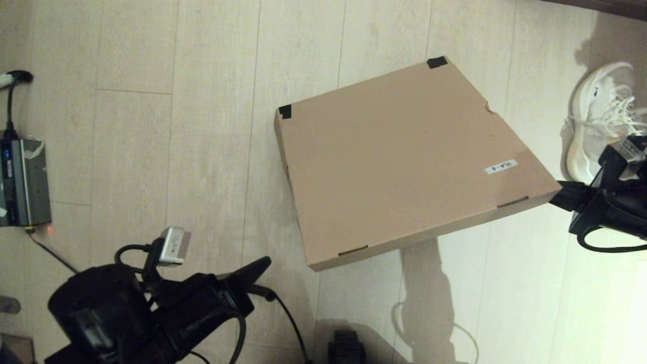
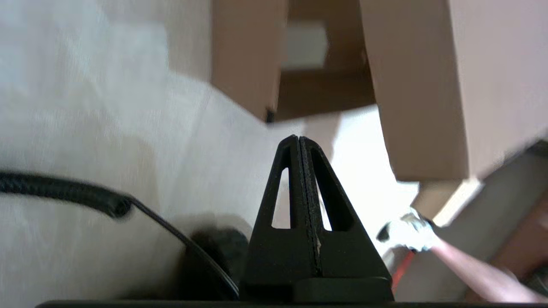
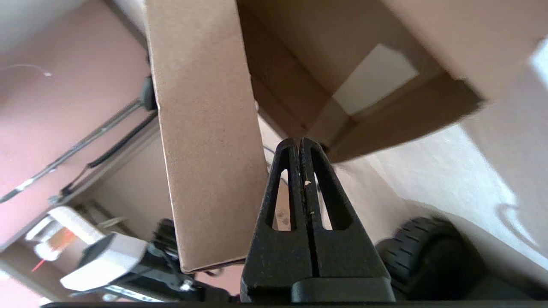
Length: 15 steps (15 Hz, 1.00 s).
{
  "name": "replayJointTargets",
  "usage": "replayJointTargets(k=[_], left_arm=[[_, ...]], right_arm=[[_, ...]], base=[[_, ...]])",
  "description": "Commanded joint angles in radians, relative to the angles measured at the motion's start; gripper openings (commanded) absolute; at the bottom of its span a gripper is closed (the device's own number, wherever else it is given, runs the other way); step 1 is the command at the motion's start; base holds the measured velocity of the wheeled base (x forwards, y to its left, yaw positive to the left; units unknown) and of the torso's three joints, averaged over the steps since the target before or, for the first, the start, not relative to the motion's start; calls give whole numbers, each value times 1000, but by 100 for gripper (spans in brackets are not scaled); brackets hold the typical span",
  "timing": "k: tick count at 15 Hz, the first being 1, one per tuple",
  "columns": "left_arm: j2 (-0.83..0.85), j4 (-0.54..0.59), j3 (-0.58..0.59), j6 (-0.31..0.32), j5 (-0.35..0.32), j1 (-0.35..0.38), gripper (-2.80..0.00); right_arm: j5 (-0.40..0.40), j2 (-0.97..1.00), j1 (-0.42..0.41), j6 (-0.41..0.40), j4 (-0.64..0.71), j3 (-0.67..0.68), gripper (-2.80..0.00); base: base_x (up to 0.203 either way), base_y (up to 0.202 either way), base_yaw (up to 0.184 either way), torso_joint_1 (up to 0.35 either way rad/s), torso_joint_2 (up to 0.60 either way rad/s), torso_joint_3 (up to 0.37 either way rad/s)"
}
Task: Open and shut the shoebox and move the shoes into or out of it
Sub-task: Open the shoe box
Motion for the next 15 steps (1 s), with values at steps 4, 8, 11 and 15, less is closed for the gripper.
replayJointTargets(k=[4,8,11,15], left_arm=[[16,-8,-62,-115,6,-87,-280],[122,-8,-103,-128,65,-136,-280],[128,-8,-130,-128,74,-153,-280],[150,-8,-268,-124,84,-139,-280]], right_arm=[[1,-33,21,55,1,-70,-280],[-4,-36,43,56,50,-134,-280],[-4,-36,51,56,70,-160,-280],[-5,-39,56,56,70,-163,-280]], base=[[0,0,0,0,0,0],[0,0,0,0,0,0],[0,0,0,0,0,0],[0,0,0,0,0,0]])
